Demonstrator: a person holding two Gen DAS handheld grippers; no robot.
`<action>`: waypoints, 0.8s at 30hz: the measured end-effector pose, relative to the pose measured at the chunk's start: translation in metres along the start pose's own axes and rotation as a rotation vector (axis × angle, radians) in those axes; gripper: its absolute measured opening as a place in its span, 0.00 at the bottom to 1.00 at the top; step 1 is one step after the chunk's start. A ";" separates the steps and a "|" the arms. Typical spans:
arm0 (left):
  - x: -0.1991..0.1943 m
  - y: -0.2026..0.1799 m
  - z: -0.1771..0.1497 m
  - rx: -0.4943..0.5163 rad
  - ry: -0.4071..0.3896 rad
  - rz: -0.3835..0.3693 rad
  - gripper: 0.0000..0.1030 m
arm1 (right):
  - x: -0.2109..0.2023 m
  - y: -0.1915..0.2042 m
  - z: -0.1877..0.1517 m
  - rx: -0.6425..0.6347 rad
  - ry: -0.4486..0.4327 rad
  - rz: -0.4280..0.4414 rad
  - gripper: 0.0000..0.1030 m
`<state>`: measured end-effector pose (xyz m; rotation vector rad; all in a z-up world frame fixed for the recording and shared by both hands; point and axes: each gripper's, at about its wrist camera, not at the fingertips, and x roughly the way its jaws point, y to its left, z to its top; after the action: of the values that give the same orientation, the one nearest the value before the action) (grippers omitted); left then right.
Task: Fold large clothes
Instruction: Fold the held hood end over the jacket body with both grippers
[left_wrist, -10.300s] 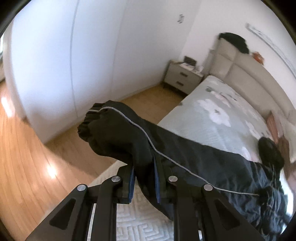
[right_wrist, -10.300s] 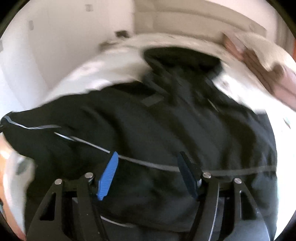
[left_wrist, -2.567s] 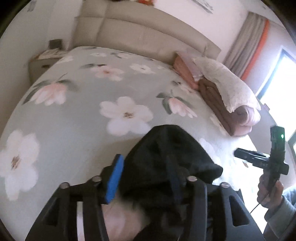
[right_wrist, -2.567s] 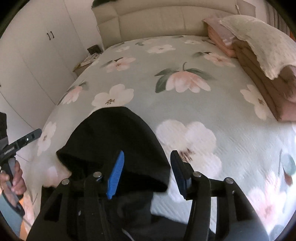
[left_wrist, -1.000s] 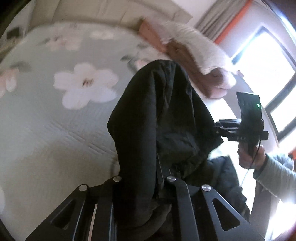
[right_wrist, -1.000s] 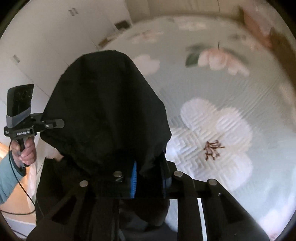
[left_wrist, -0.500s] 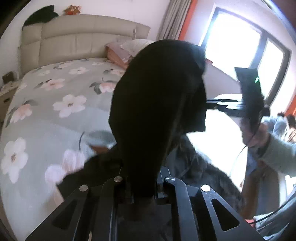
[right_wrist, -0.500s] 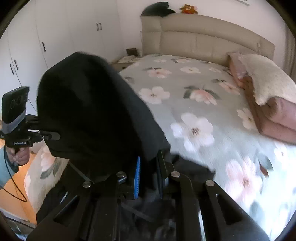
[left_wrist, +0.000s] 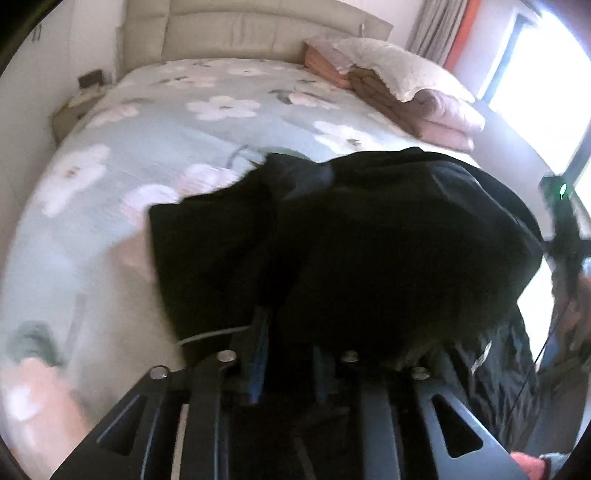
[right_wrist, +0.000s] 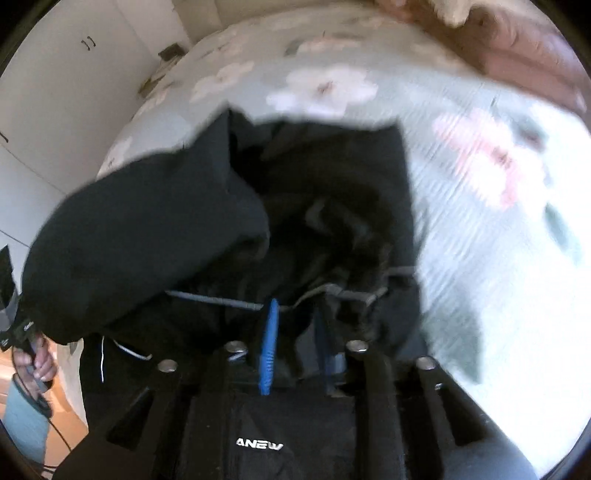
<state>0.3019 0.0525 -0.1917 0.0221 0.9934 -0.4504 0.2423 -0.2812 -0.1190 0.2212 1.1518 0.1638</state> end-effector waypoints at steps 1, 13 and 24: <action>-0.007 0.002 0.000 0.006 0.006 0.019 0.24 | -0.016 0.005 0.011 -0.016 -0.038 0.000 0.42; -0.001 -0.011 0.097 -0.124 -0.123 -0.263 0.25 | 0.033 0.126 0.080 -0.188 -0.023 0.197 0.55; 0.074 -0.027 -0.011 -0.200 0.151 -0.238 0.25 | 0.091 0.117 -0.046 -0.218 0.090 0.072 0.53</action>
<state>0.3168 0.0043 -0.2529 -0.2473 1.1922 -0.5715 0.2348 -0.1424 -0.1870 0.0620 1.2057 0.3638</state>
